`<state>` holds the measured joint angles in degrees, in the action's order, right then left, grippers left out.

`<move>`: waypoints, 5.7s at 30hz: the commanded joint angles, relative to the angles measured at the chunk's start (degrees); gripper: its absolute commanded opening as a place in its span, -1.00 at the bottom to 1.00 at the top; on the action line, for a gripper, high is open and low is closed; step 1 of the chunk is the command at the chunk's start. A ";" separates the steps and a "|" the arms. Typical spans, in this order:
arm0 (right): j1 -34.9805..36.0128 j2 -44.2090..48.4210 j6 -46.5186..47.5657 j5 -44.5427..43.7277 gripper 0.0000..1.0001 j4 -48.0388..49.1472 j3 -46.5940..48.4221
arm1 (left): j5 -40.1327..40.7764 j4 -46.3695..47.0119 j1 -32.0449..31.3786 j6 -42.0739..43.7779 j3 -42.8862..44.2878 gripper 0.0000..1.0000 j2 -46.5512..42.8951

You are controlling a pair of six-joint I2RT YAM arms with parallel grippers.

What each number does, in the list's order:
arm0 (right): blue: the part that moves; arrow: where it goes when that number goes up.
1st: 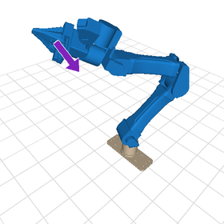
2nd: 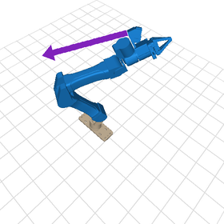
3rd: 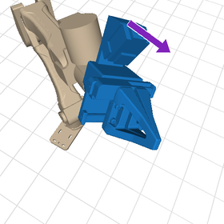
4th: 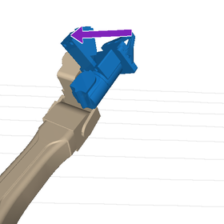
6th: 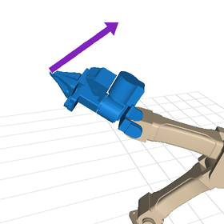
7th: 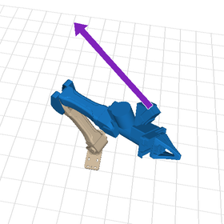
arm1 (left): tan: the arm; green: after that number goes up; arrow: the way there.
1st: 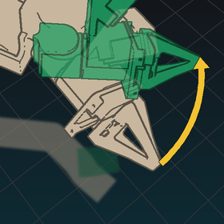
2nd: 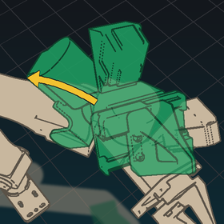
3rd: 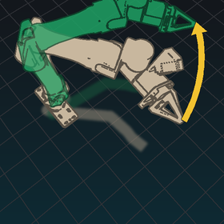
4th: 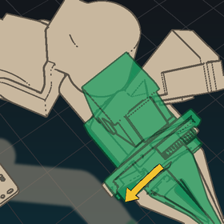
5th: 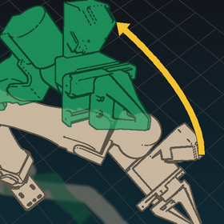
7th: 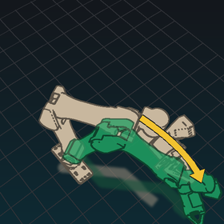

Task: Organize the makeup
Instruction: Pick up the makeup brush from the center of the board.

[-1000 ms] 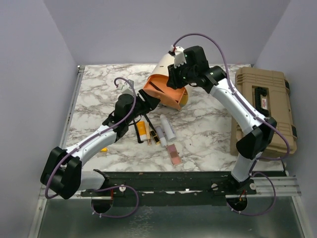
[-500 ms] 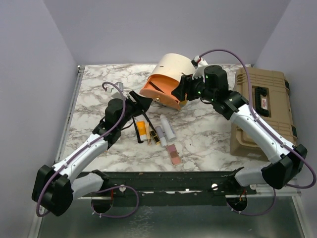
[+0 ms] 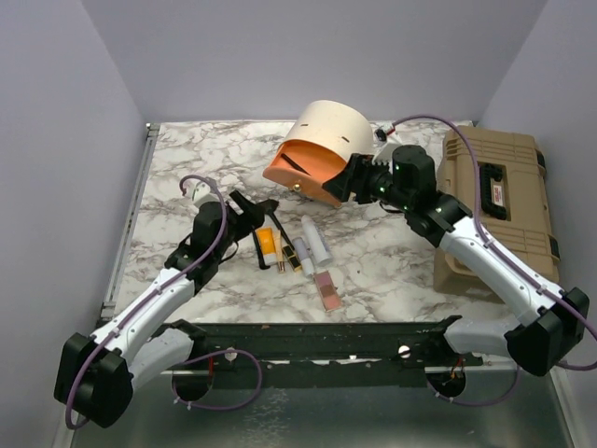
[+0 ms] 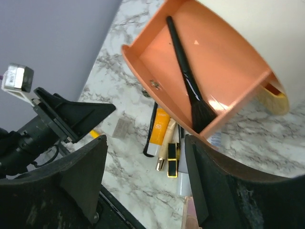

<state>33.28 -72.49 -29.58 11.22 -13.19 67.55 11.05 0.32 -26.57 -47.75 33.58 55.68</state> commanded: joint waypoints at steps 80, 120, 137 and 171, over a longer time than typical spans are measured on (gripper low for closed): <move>0.11 8.07 -8.04 -18.18 1.00 -1.89 -7.01 | -0.44 -13.29 1.75 13.39 5.41 -0.58 29.20; 0.12 8.88 -9.65 -21.90 1.00 -6.00 -3.26 | 5.77 -11.91 -2.47 10.77 5.10 -1.00 33.05; 0.07 12.75 -6.68 -29.29 1.00 -1.77 -8.97 | 15.78 -9.38 -2.35 13.95 11.44 -1.00 18.78; 0.12 10.88 4.14 -13.54 0.86 6.26 -3.12 | 6.73 -7.67 -2.42 12.15 26.03 -1.00 5.42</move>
<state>33.28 -62.11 -26.96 -8.84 -9.89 63.61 25.26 -9.72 -28.73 -36.34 57.43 62.85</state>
